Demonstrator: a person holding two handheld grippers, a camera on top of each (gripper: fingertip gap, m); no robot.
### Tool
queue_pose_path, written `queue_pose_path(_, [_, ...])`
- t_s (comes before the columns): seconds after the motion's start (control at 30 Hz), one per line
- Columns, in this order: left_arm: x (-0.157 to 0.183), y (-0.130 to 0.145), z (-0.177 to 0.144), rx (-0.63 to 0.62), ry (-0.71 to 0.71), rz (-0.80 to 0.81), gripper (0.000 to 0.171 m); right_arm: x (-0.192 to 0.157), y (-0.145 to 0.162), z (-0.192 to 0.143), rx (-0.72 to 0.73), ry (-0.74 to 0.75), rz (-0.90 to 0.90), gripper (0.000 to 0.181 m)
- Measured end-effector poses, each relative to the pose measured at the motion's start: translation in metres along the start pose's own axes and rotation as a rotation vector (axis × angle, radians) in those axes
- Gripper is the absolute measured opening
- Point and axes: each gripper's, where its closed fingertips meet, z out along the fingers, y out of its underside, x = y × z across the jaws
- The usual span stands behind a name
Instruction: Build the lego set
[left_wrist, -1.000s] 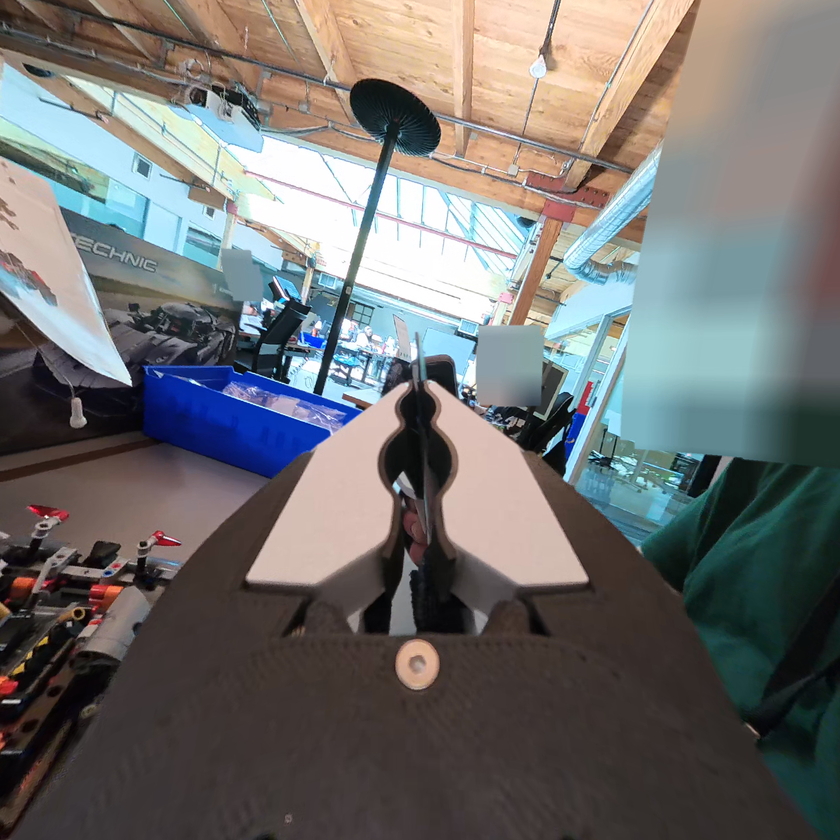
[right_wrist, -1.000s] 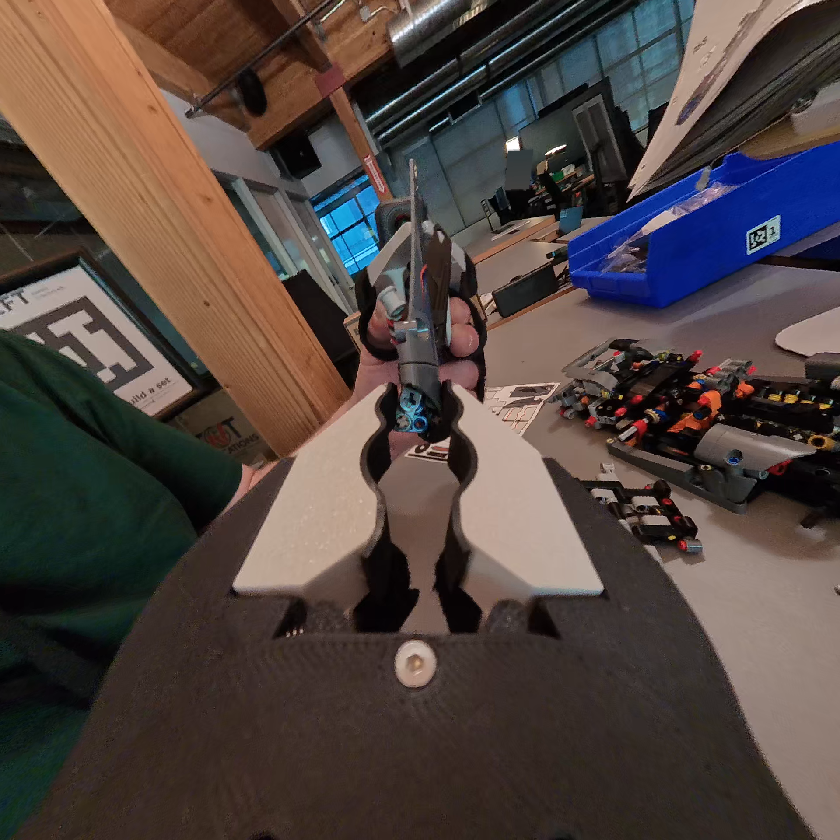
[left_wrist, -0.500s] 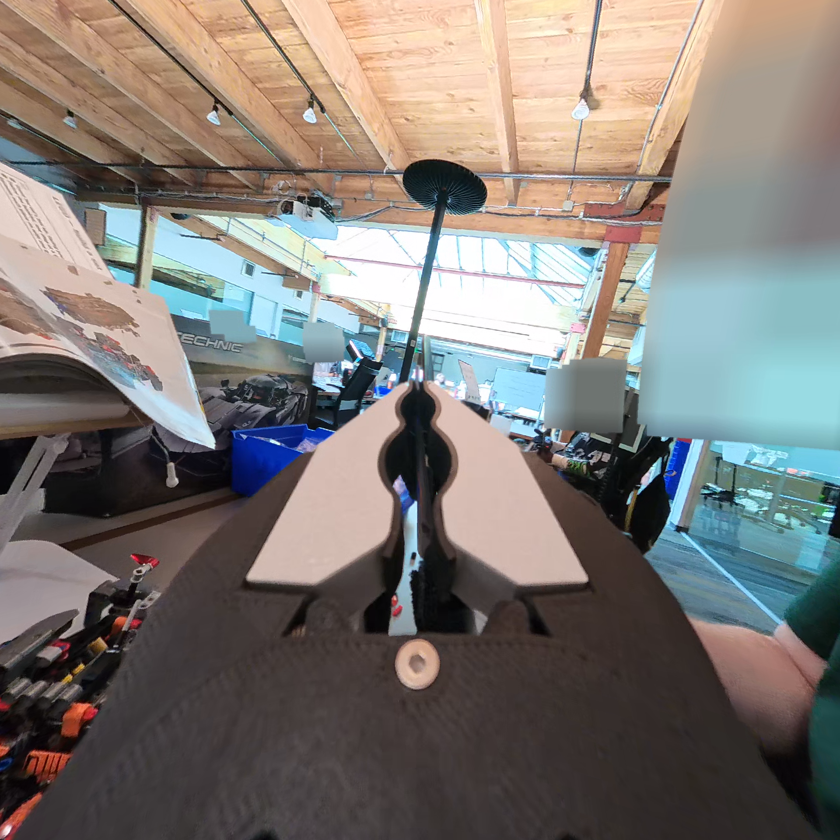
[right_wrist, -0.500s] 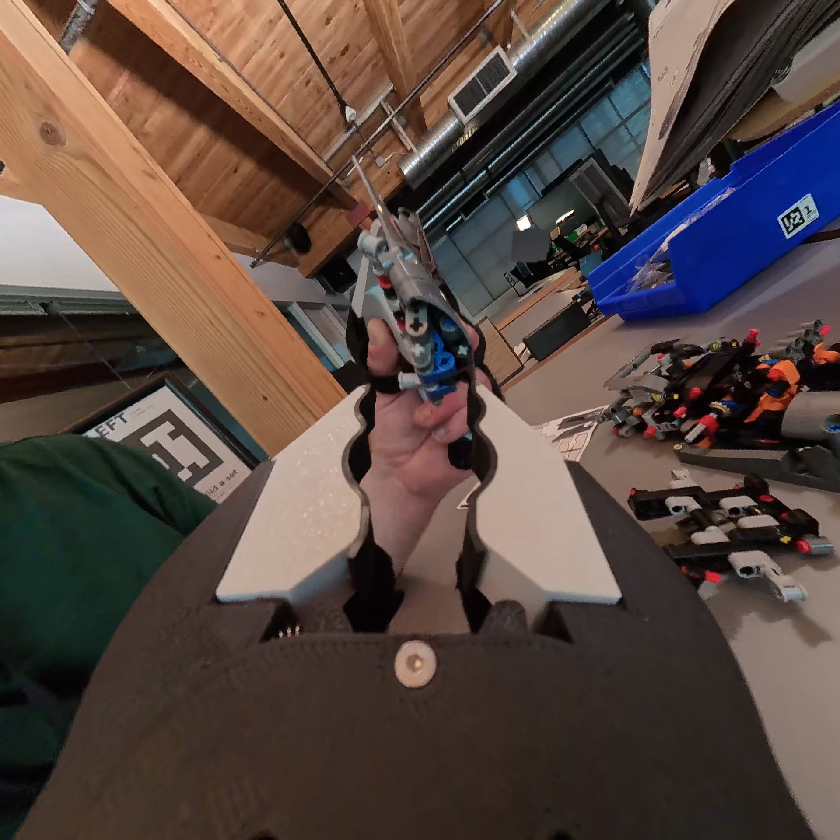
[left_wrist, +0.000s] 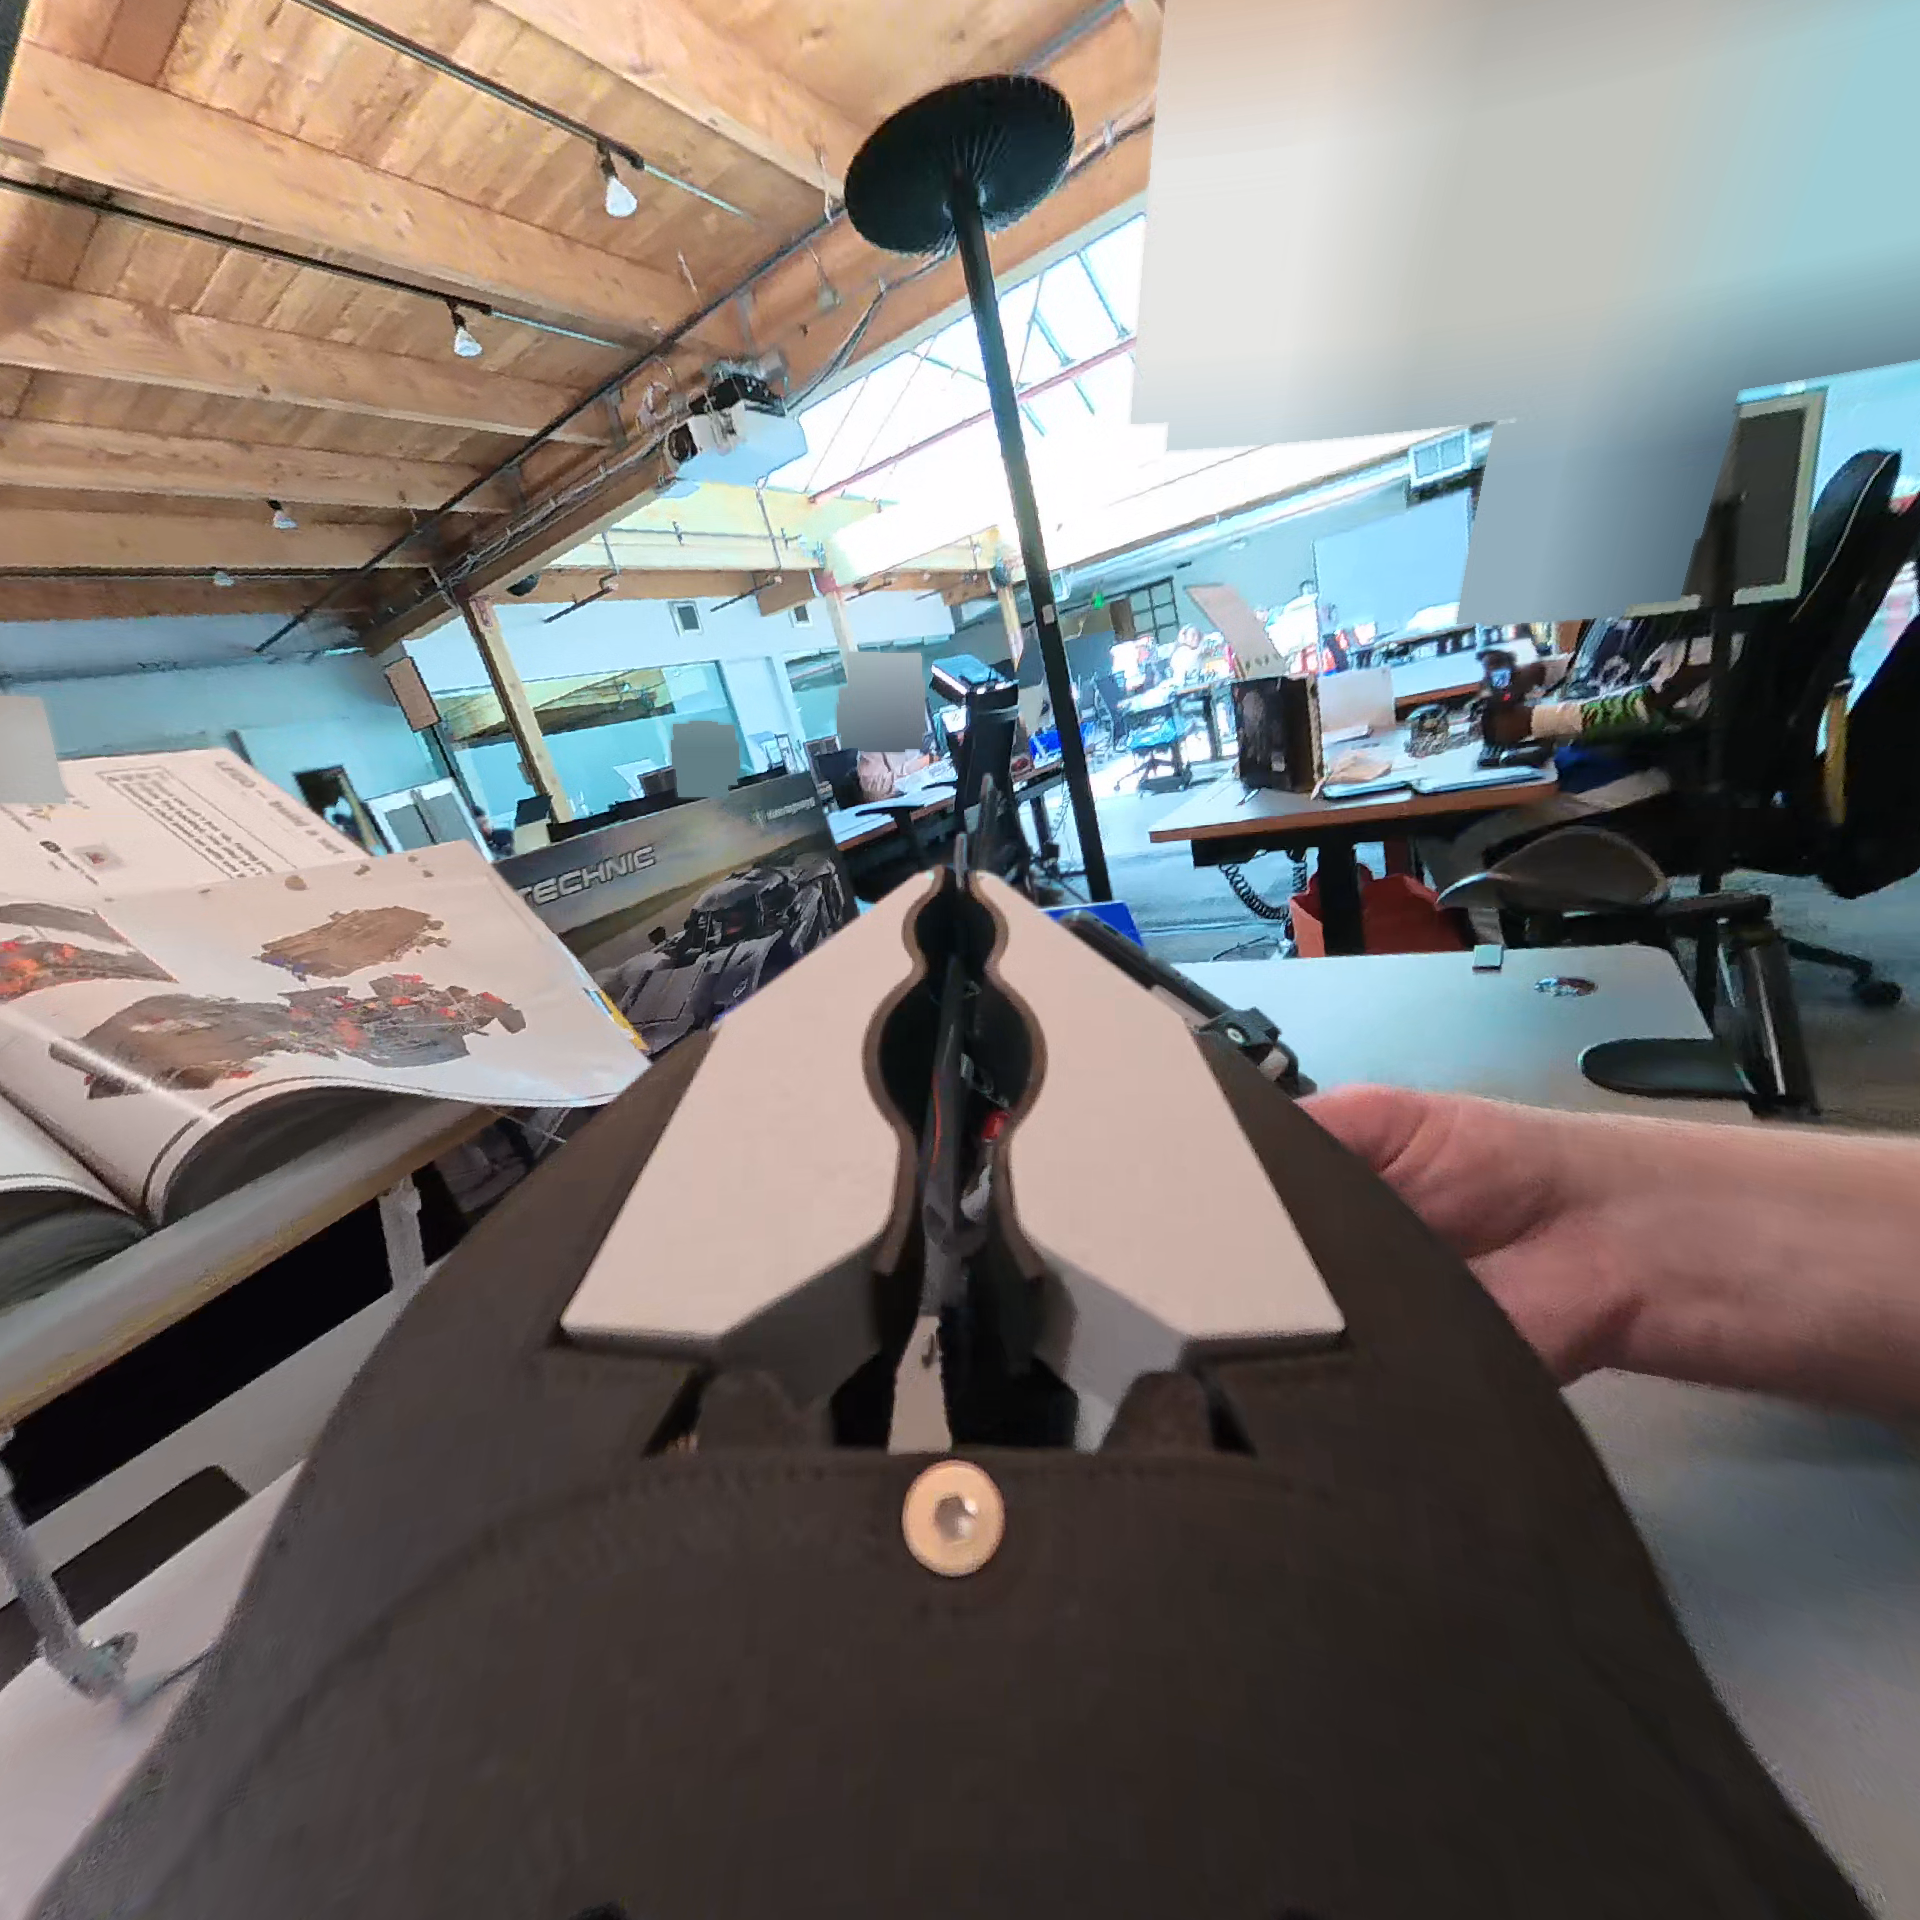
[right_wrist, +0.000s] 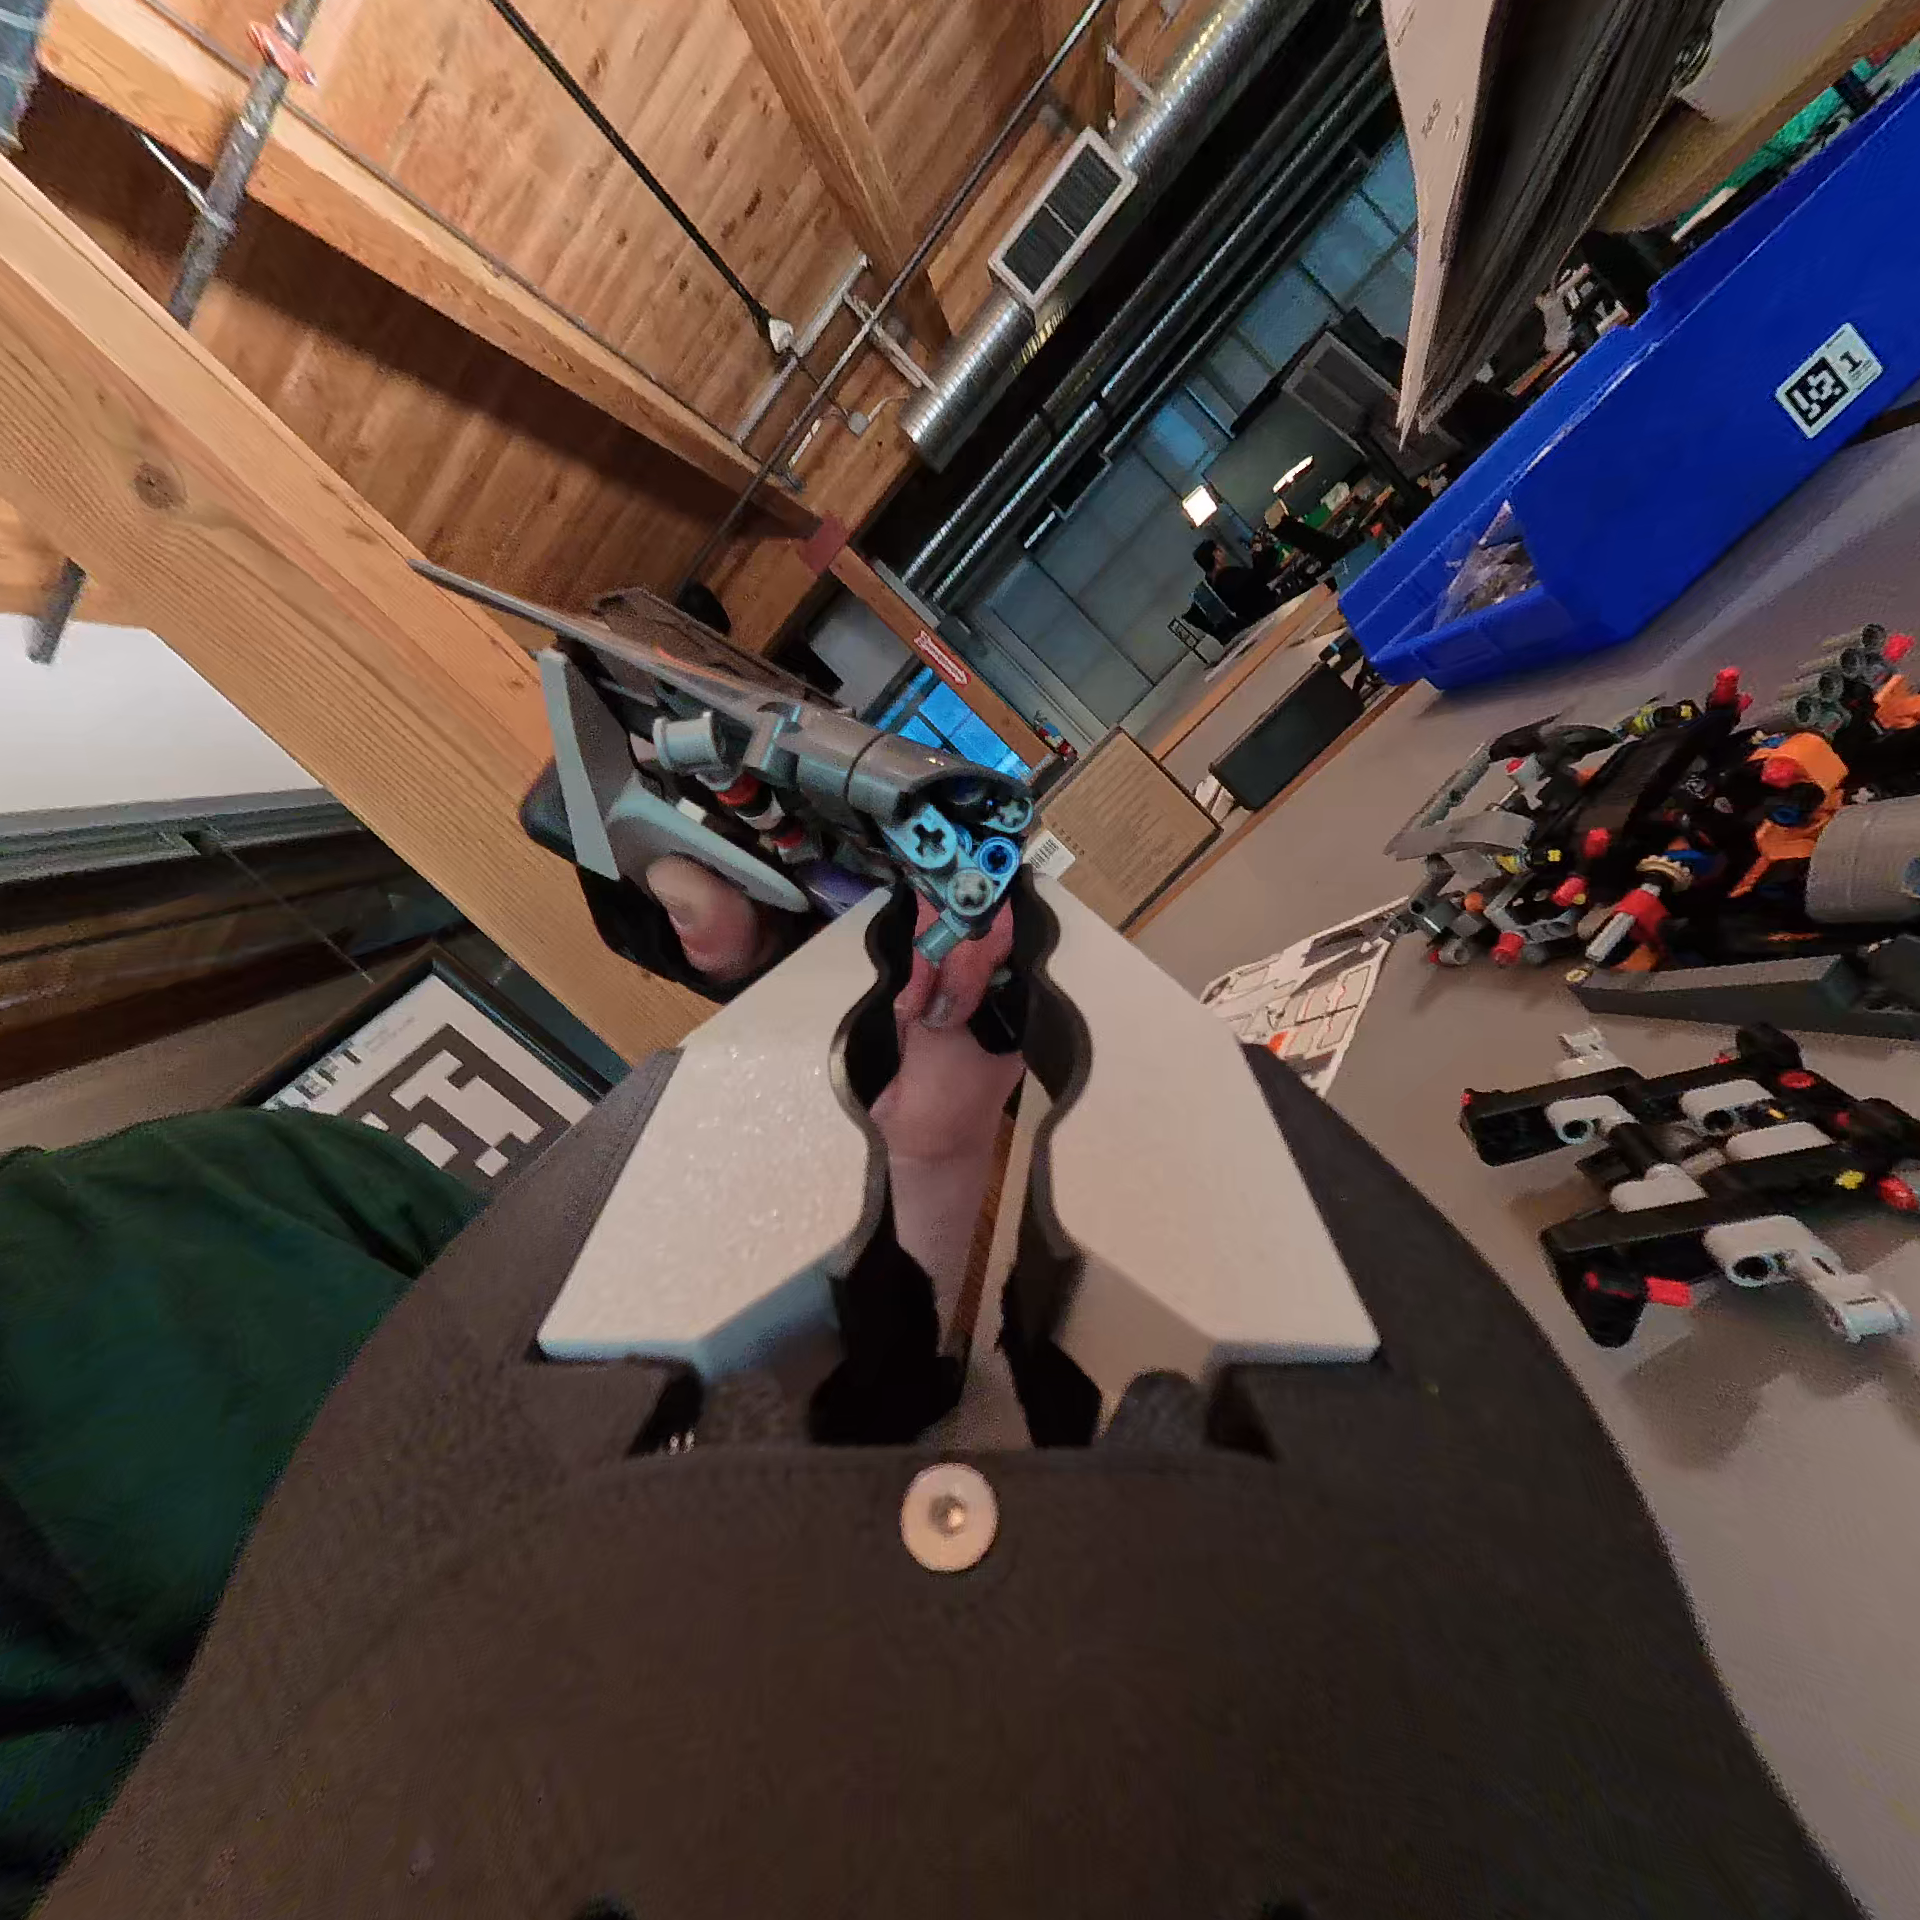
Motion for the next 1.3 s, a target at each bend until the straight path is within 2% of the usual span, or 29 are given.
queue_pose_path(0.2, [-0.019,0.002,0.000,-0.006,-0.057,-0.114,0.000,0.003,0.005,0.001,-0.037,0.030,-0.064,0.010])
queue_pose_path(0.5, [-0.042,0.012,0.000,0.027,-0.049,-0.372,0.000,0.001,0.004,-0.006,-0.054,0.030,-0.154,0.011])
queue_pose_path(0.63, [-0.050,0.013,0.000,0.056,-0.037,-0.487,0.000,-0.003,0.001,-0.008,-0.059,0.022,-0.204,0.011])
queue_pose_path(0.8, [-0.060,0.011,-0.002,0.113,-0.054,-0.549,0.000,-0.005,-0.010,-0.007,-0.011,0.031,-0.189,0.013])
queue_pose_path(0.87, [-0.065,0.009,-0.003,0.129,-0.089,-0.519,0.000,0.004,-0.004,-0.010,-0.041,0.096,-0.187,0.024])
queue_pose_path(0.93, [-0.064,0.005,-0.004,0.115,-0.115,-0.434,0.000,-0.003,-0.002,-0.013,-0.023,0.083,-0.162,0.043])
queue_pose_path(0.97, [-0.061,0.004,-0.003,0.095,-0.125,-0.375,0.000,-0.004,-0.002,-0.014,-0.012,0.094,-0.140,0.046])
queue_pose_path(1.07, [-0.049,-0.001,0.002,0.051,-0.145,-0.213,0.000,0.001,-0.005,-0.012,-0.003,0.159,-0.099,0.049])
queue_pose_path(1.23, [-0.027,0.000,0.017,-0.051,-0.210,0.039,0.000,0.011,-0.007,0.003,0.043,0.159,0.003,0.057])
queue_pose_path(1.3, [-0.020,0.000,0.021,-0.071,-0.218,0.092,0.000,0.007,-0.010,0.007,0.075,0.105,0.027,0.048])
